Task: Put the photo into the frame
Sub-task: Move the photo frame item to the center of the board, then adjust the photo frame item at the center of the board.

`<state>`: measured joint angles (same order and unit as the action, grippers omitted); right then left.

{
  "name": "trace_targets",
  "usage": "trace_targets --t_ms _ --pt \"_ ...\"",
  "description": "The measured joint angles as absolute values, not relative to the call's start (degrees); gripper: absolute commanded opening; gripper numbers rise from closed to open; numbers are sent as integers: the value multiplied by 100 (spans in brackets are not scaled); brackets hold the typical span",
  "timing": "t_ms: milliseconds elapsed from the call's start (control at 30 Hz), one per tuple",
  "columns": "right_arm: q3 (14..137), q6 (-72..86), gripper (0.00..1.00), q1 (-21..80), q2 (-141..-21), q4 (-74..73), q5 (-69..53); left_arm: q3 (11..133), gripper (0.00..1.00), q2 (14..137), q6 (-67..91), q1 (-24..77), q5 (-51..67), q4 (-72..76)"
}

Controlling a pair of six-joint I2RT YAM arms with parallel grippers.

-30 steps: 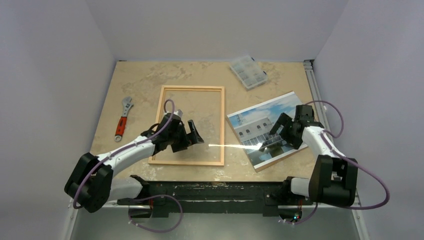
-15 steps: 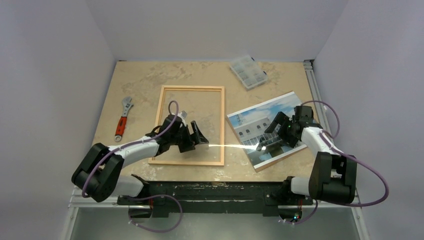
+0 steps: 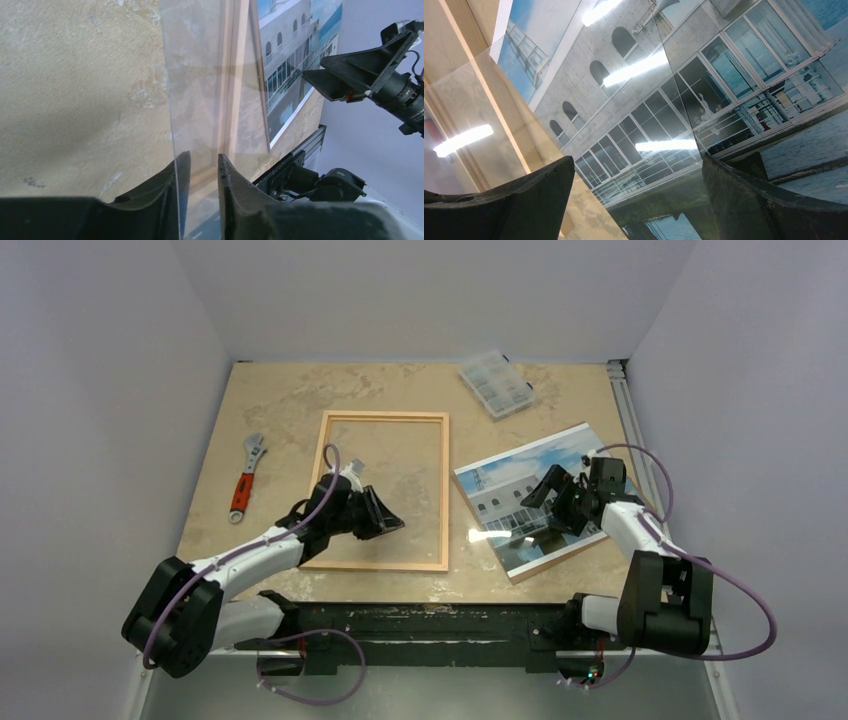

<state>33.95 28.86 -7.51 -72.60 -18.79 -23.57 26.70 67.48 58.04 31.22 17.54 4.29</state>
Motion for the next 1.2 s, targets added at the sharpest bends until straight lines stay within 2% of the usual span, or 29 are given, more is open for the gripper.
trace_targets --t_ms 133,400,933,1200 --pt "3395 2886 98 -751 -7253 -1900 -2405 2519 0 6689 5857 3057 1745 458" --pt "3400 2884 98 -740 -6873 -2250 -2504 2512 0 6191 5935 2707 1619 237" --pt "3415 3092 98 -537 -6661 -2281 -2679 1688 0 3317 7194 2202 -191 -1024" --pt "3275 3793 98 705 -6469 -1975 -2681 1579 0 3719 7743 2213 -419 -1105"
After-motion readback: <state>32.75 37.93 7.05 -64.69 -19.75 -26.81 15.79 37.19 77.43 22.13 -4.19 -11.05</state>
